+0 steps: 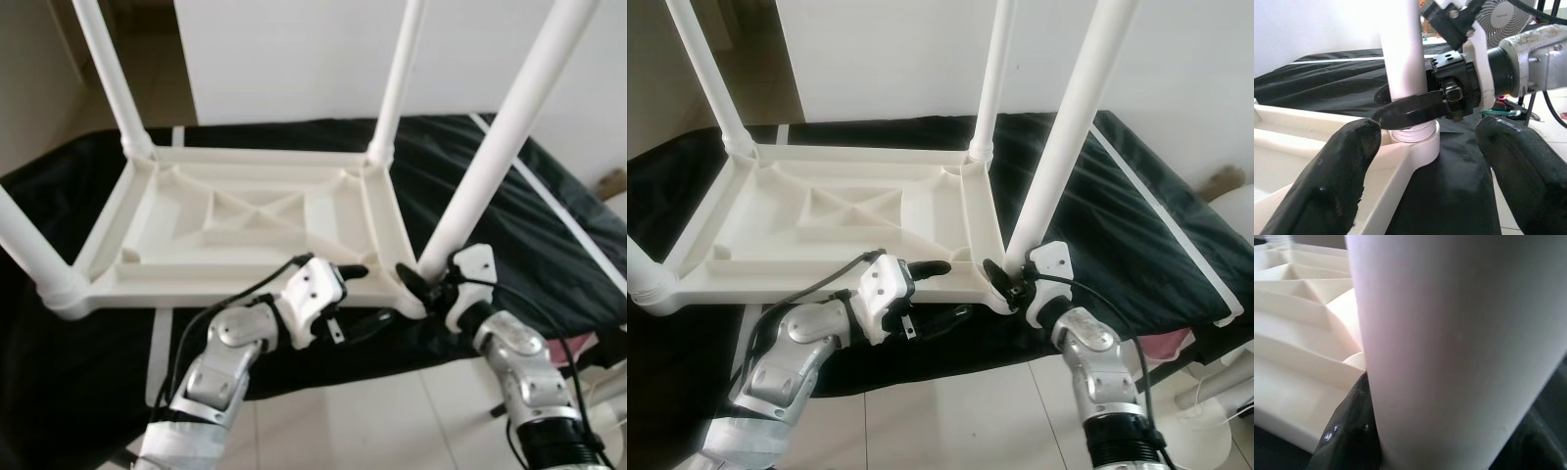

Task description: Building children table

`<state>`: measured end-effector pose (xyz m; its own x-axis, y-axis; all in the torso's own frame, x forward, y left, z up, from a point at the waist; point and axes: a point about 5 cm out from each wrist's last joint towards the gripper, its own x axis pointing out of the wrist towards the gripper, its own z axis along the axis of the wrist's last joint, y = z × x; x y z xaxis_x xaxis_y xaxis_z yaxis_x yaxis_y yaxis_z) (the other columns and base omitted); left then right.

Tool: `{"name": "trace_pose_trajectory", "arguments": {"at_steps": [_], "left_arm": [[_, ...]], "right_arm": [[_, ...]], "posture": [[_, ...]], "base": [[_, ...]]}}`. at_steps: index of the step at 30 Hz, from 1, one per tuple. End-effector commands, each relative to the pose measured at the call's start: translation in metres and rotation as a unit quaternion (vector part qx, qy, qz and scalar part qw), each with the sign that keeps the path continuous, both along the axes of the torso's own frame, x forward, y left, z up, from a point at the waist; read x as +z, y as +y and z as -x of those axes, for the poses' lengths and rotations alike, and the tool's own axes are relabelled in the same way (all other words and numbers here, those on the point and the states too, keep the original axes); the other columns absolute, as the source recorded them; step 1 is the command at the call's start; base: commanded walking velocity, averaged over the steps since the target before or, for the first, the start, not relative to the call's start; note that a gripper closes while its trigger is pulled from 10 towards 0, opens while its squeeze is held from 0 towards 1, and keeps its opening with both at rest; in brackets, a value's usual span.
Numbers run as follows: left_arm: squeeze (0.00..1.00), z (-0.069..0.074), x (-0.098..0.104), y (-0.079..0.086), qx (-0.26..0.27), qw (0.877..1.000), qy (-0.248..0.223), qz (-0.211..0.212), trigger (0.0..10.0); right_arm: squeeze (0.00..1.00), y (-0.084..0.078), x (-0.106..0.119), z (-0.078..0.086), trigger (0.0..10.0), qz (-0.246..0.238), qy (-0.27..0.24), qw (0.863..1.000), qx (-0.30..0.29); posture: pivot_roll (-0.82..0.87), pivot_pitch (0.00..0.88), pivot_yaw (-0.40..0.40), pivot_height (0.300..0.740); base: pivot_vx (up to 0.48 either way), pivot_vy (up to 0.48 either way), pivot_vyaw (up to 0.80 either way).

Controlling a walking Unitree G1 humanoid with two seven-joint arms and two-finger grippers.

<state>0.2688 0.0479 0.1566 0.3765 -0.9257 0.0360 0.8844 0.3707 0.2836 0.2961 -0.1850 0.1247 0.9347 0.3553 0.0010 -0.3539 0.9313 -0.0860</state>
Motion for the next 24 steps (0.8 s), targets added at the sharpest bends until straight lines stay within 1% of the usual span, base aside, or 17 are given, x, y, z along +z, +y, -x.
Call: {"name": "trace_pose_trajectory", "arguments": {"at_steps": [1,2,3,4,5,6,8,9,13,14,15,16,17,19,22,23,24], "left_arm": [[0.0,-0.003,-0.001,0.0,0.042,0.999,0.002,0.009,10.0],[0.0,-0.002,-0.001,0.0,0.04,0.999,0.003,0.009,10.0],[0.0,-0.002,-0.001,0.0,0.04,0.999,0.003,0.009,10.0],[0.0,-0.002,-0.001,0.0,0.038,0.999,0.003,0.009,10.0],[0.0,-0.002,-0.001,0.0,0.038,0.999,0.003,0.008,10.0],[0.0,-0.002,-0.001,0.0,0.038,0.999,0.003,0.008,10.0],[0.0,-0.001,-0.001,0.0,0.037,0.999,0.004,0.009,10.0],[0.0,-0.001,-0.001,0.0,0.037,0.999,0.004,0.009,10.0],[0.0,-0.001,-0.001,-0.001,0.036,0.999,0.004,0.01,10.0],[0.0,-0.001,-0.001,-0.001,0.036,0.999,0.004,0.01,10.0],[0.0,-0.001,0.0,-0.002,0.036,0.999,0.003,0.011,10.0],[0.0,-0.002,0.0,-0.002,0.035,0.999,0.003,0.012,10.0],[0.0,-0.002,0.0,-0.002,0.035,0.999,0.003,0.012,10.0],[0.0,-0.002,0.001,-0.002,0.035,0.999,0.003,0.013,10.0],[0.0,-0.001,0.001,-0.002,0.034,0.999,0.003,0.013,10.0],[0.0,-0.001,0.0,-0.002,0.032,0.999,0.002,0.01,10.0],[0.0,-0.002,0.001,-0.001,0.032,0.999,0.002,0.01,10.0]], "right_arm": [[0.0,-0.014,-0.014,0.003,10.0,0.025,0.034,0.997,-0.061],[0.0,-0.014,-0.017,0.004,10.0,0.012,0.046,0.992,-0.116],[0.0,-0.014,-0.017,0.004,10.0,0.012,0.046,0.992,-0.116],[0.0,-0.013,-0.021,0.006,10.0,0.009,0.055,0.985,-0.164],[0.0,-0.013,-0.022,0.007,10.0,0.009,0.057,0.981,-0.183],[0.0,-0.013,-0.022,0.007,10.0,0.009,0.057,0.981,-0.183],[0.0,-0.008,-0.026,0.008,10.0,-0.009,0.064,0.97,-0.236],[0.0,-0.008,-0.026,0.008,10.0,-0.009,0.064,0.97,-0.236],[0.0,0.002,-0.031,0.01,10.0,-0.027,0.076,0.945,-0.318],[0.0,0.002,-0.031,0.01,10.0,-0.027,0.076,0.945,-0.318],[0.0,0.012,-0.033,0.01,10.0,-0.035,0.083,0.933,-0.348],[0.0,0.016,-0.033,0.01,10.0,-0.037,0.085,0.929,-0.358],[0.0,0.022,-0.033,0.01,10.0,-0.037,0.085,0.932,-0.352],[0.0,0.028,-0.033,0.009,10.0,-0.035,0.085,0.936,-0.341],[0.0,0.026,-0.03,0.009,10.0,-0.035,0.078,0.934,-0.346],[0.0,0.021,-0.028,0.009,10.0,-0.035,0.073,0.93,-0.358],[0.0,0.019,-0.027,0.01,10.0,-0.03,0.071,0.93,-0.36]], "posture": [[-0.01,0.025,-0.055,0.74],[-0.01,0.022,-0.057,0.74],[-0.01,0.022,-0.057,0.74],[-0.01,0.019,-0.057,0.74],[-0.01,0.018,-0.057,0.74],[-0.01,0.018,-0.057,0.74],[0.0,0.013,-0.061,0.74],[0.0,0.013,-0.061,0.74],[0.0,0.005,-0.065,0.74],[0.0,0.005,-0.065,0.74],[0.0,0.001,-0.065,0.74],[0.0,0.001,-0.065,0.74],[0.01,0.0,-0.062,0.74],[0.01,0.0,-0.062,0.74],[0.0,0.0,-0.062,0.74],[0.0,0.0,-0.062,0.74],[0.01,0.0,-0.063,0.74]], "base": [[0.0,0.0,0.0],[0.0,0.0,0.0],[0.0,0.0,0.0],[0.0,0.0,0.0],[0.0,0.0,0.0],[0.0,0.0,0.0],[0.0,0.0,0.0],[0.0,0.0,0.0],[0.0,0.0,0.0],[0.0,0.0,0.0],[0.0,0.0,0.0],[0.0,0.0,0.0],[0.0,0.0,0.0],[0.0,0.0,0.0],[0.0,0.0,0.0],[0.0,0.0,0.0],[0.0,0.0,0.0]]}}
